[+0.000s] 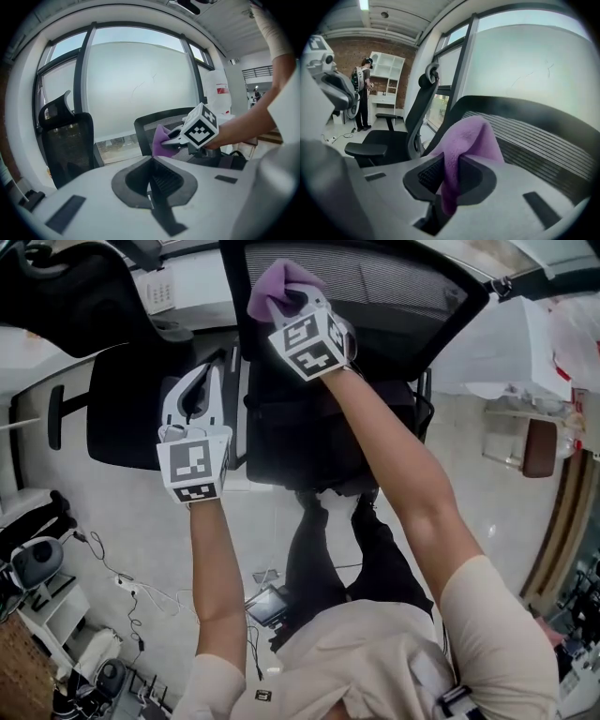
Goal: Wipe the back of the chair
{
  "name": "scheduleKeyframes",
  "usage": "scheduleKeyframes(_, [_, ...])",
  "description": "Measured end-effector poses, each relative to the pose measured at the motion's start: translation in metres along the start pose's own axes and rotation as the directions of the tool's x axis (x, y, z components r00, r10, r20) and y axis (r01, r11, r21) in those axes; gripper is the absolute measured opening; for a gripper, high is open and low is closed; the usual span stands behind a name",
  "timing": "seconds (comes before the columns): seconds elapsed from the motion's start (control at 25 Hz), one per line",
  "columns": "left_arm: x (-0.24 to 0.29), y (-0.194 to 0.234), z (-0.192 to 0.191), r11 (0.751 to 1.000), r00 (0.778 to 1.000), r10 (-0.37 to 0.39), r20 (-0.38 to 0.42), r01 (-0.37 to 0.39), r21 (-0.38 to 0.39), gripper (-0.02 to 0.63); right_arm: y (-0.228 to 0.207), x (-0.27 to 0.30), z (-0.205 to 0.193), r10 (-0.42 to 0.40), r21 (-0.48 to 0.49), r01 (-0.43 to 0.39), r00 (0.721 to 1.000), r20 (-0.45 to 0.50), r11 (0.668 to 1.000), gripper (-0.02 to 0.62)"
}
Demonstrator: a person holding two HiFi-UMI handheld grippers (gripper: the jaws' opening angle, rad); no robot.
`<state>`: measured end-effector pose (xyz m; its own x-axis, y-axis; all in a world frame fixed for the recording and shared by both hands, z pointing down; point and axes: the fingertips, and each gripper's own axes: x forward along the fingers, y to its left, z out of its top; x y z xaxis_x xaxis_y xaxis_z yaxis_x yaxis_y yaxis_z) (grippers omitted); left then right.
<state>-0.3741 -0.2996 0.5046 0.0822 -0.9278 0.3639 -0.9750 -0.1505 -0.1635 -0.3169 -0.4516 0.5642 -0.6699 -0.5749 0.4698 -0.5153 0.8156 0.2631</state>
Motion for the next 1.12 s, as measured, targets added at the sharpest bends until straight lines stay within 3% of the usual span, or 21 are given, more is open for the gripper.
scheduleKeyframes(0.2, [0.013,-0.010,-0.001,1.000,1.000,-0.020,-0.018,0.021,0.017,0.009,-0.026,-0.009,-0.035,-0.057,0.033,0.059,0.997,-0.060,0.998,0.049])
scheduleKeyframes(0.32, [0.031,-0.031,0.005,0.998,0.998,-0.053,-0.018,0.053,0.034,0.009,-0.066,-0.043,-0.067,-0.131,0.102,0.137,0.989,-0.069,0.985,0.049])
scheduleKeyframes(0.48, [0.058,-0.081,0.021,0.991,0.993,-0.116,-0.014,0.117,0.068,0.009,-0.147,-0.126,-0.133,-0.290,0.249,0.307,0.951,-0.106,0.918,0.049])
scheduleKeyframes(0.64, [0.079,-0.129,0.039,0.981,0.985,-0.172,-0.006,0.172,0.090,0.009,-0.207,-0.202,-0.178,-0.422,0.303,0.445,0.895,-0.141,0.843,0.049])
scheduleKeyframes(0.84, [0.091,-0.162,0.050,0.974,0.979,-0.205,0.000,0.204,0.098,0.009,-0.214,-0.219,-0.185,-0.432,0.290,0.454,0.891,-0.139,0.842,0.049])
scheduleKeyframes(1.12, [0.088,-0.147,0.049,0.979,0.983,-0.185,0.006,0.184,0.088,0.009,-0.207,-0.203,-0.177,-0.411,0.285,0.434,0.901,-0.140,0.855,0.046])
